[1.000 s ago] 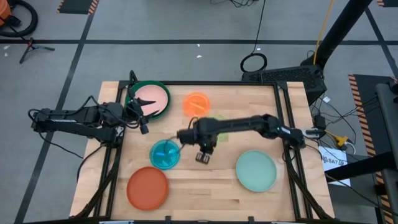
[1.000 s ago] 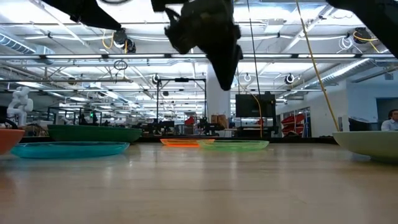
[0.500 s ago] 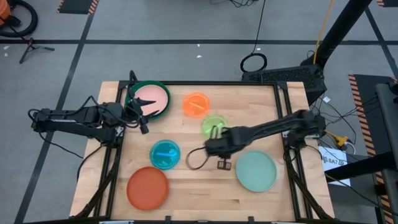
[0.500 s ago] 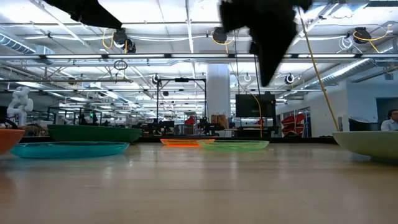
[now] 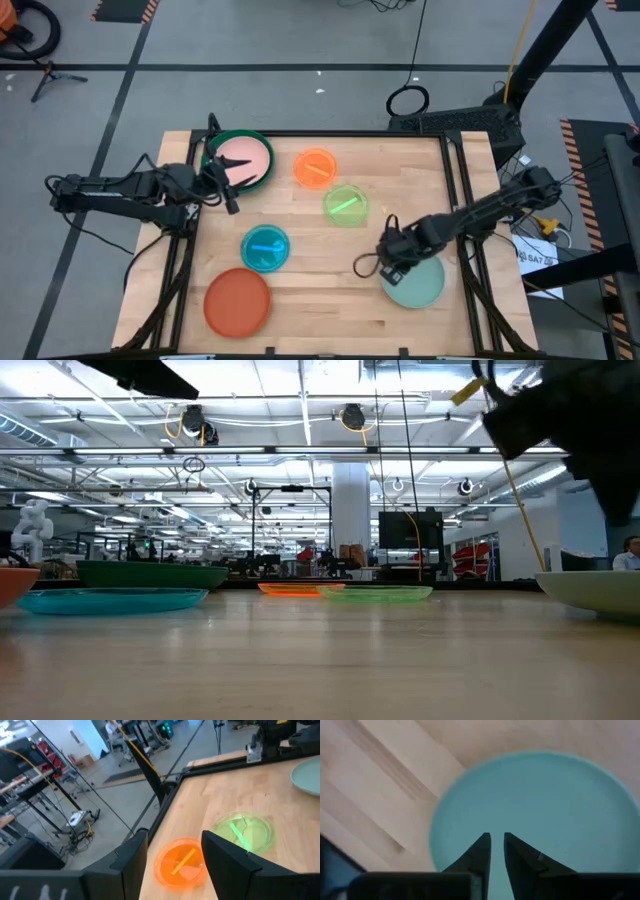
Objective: Stack plastic plates
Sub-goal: Stack the light blue plate on top of the light pink plate
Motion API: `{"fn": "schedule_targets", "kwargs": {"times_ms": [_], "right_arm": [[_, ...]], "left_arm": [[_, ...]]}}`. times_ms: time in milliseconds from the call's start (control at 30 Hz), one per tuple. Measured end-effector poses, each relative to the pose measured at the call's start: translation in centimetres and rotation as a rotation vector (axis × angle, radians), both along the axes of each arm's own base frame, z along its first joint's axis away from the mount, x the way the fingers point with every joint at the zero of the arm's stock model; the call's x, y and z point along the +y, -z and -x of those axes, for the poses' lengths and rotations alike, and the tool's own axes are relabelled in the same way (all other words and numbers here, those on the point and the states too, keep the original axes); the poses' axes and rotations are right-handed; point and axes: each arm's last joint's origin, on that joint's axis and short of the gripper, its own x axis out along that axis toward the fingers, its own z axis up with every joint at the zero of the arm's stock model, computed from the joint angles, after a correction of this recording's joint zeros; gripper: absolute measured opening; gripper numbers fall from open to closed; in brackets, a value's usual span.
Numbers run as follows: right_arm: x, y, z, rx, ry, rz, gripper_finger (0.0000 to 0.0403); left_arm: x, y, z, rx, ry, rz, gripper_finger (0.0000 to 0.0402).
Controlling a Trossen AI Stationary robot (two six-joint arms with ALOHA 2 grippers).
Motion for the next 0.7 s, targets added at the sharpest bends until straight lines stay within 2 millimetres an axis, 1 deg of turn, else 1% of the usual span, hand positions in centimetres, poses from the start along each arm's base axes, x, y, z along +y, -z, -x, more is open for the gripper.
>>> {"fn": "schedule_targets", "kwargs": {"times_ms": [100, 200, 333, 433, 533, 700], "right_arm": [[0.6, 0.1, 1.1, 0.050, -0.138, 0.044, 0.0070], [0.7, 0.2, 1.9, 0.075, -0.270, 0.153, 0.0094], [0.1, 0.2, 2.2, 0.078, -0.382, 0.328, 0.0138], [-0.6, 0.3, 2.0, 0.083, -0.450, 0.432, 0.0163], [-1.3, 0.8, 1.8, 0.083, -0.470, 0.477, 0.0170], [-2.5, 2.8, 2.2, 0.117, -0.426, 0.419, 0.0159]], "left_arm": [[0.0, -0.4, -0.1, -0.036, 0.005, -0.023, 0.0193], [0.0, -1.0, -0.2, -0.078, 0.010, -0.051, 0.0193], [0.0, -1.5, -0.3, -0.116, 0.016, -0.093, 0.0193], [0.0, -1.8, -0.3, -0.134, 0.018, -0.120, 0.0193], [0.0, -2.0, -0.3, -0.138, 0.020, -0.140, 0.0193], [0.0, -2.1, -0.3, -0.136, 0.023, -0.167, 0.0193]]}}
